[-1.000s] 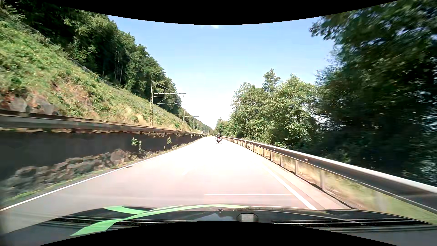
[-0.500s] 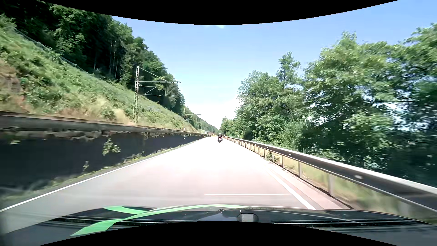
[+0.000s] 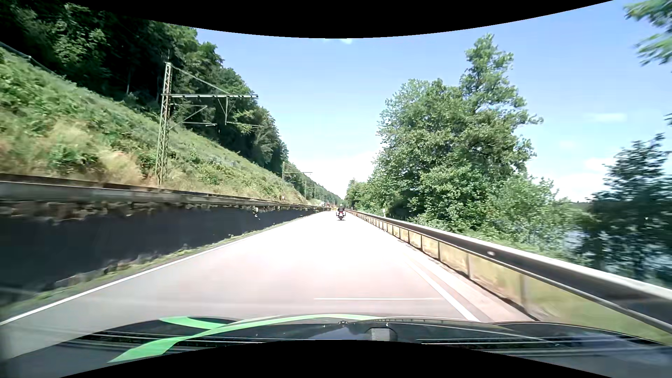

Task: Follow the waypoints while adhering to traffic rules and regulations

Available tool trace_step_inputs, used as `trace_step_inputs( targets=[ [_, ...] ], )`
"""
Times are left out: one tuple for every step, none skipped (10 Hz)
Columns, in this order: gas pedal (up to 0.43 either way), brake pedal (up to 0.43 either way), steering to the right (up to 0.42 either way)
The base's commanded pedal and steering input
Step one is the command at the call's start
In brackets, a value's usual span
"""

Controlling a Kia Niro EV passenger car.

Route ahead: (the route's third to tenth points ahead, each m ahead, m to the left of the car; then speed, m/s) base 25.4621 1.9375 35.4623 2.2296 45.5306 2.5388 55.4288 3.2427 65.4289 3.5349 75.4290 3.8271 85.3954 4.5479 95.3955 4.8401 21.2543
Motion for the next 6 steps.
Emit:
trace_step_inputs(
  targets=[
    [0.311, 0.0, -0.014],
    [0.311, 0.0, -0.013],
    [0.319, 0.0, -0.013],
    [0.319, 0.0, -0.013],
    [0.319, 0.0, -0.013],
    [0.319, 0.0, -0.012]
  ],
)
